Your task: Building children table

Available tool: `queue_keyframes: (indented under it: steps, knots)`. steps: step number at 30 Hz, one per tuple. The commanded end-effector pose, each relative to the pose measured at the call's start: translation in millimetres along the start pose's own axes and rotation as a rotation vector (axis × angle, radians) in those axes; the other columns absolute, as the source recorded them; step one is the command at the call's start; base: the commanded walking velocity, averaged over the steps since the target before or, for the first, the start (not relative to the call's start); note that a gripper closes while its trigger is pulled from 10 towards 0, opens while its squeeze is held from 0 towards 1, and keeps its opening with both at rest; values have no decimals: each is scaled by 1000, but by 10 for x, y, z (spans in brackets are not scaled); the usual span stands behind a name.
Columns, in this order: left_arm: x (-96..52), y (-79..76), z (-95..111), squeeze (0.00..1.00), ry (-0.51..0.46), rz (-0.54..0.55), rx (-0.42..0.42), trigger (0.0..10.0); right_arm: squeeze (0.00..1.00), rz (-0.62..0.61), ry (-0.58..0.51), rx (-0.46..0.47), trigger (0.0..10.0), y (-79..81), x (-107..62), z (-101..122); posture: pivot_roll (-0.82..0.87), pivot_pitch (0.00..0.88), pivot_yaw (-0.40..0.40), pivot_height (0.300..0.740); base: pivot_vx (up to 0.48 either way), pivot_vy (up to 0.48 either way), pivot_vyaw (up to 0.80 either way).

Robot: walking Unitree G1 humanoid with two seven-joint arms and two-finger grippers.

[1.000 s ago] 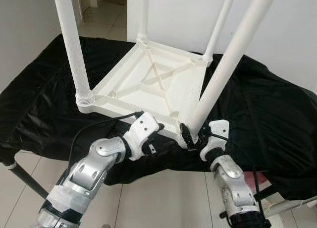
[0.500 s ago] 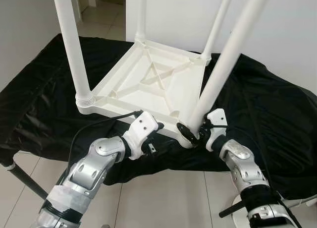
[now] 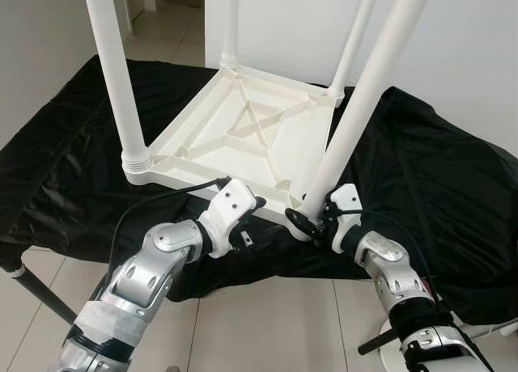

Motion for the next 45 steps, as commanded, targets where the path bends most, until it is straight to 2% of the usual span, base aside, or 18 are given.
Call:
queue_keyframes:
  steps: [1,8,11,22,29,31,33,35,37,39,41,42,45]
  knots:
    - [9,10,30,0,-2,-9,9,10000,0,-7,-18,3,10000,-33,-12,16,56,35,-85,740,0,0,0]
    - [23,3,36,0,-5,-15,8,10000,0,-10,-34,16,10000,-33,-6,19,48,41,-82,740,0,0,0]
    - [25,4,37,0,-5,-17,7,10000,0,-31,-60,51,10000,-5,10,46,43,45,-82,740,0,0,0]
    - [27,-25,35,0,-5,-20,2,10000,0,-67,-122,64,10000,108,17,93,44,56,-86,740,0,0,0]
    - [18,-47,27,0,-6,-16,-8,10000,0,-260,-137,88,10000,184,10,-7,47,64,-94,740,0,0,0]
    - [18,-47,27,0,-6,-16,-8,10000,0,-260,-137,88,10000,184,10,-7,47,64,-94,740,0,0,0]
    - [15,-54,23,0,-5,-15,-11,10000,0,-368,-140,116,10000,214,-2,-57,49,66,-95,740,0,0,0]
    - [15,-54,23,0,-5,-15,-11,10000,0,-368,-140,116,10000,214,-2,-57,49,66,-95,740,0,0,0]
    - [10,-56,22,0,-3,-15,-11,10000,0,-539,-107,138,10000,209,-26,-150,51,69,-98,740,0,0,0]
    - [10,-52,21,0,-3,-12,-10,10000,0,-694,-84,197,10000,224,-17,-247,51,70,-98,740,0,0,0]
    - [10,-53,21,0,-3,-11,-11,10000,0,-685,-80,205,10000,275,22,-252,53,70,-99,740,0,0,0]
    - [11,-52,22,0,-3,-10,-11,10000,0,-632,-94,198,10000,338,74,-211,52,67,-98,740,0,0,0]
    - [13,-52,22,0,-4,-10,-12,10000,0,-585,-114,191,10000,375,105,-159,50,65,-98,740,0,0,0]
Point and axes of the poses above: a point about 5 cm out from each wrist's last joint towards the gripper, its own x axis pointing out of the wrist towards the gripper, its own z axis along the axis of the wrist's last joint, y = z × x, the point moved 2 cm from there along x, pointing out of the wrist towards the gripper, and after that the axes turned 10 degrees about x, right-handed, at the moved point
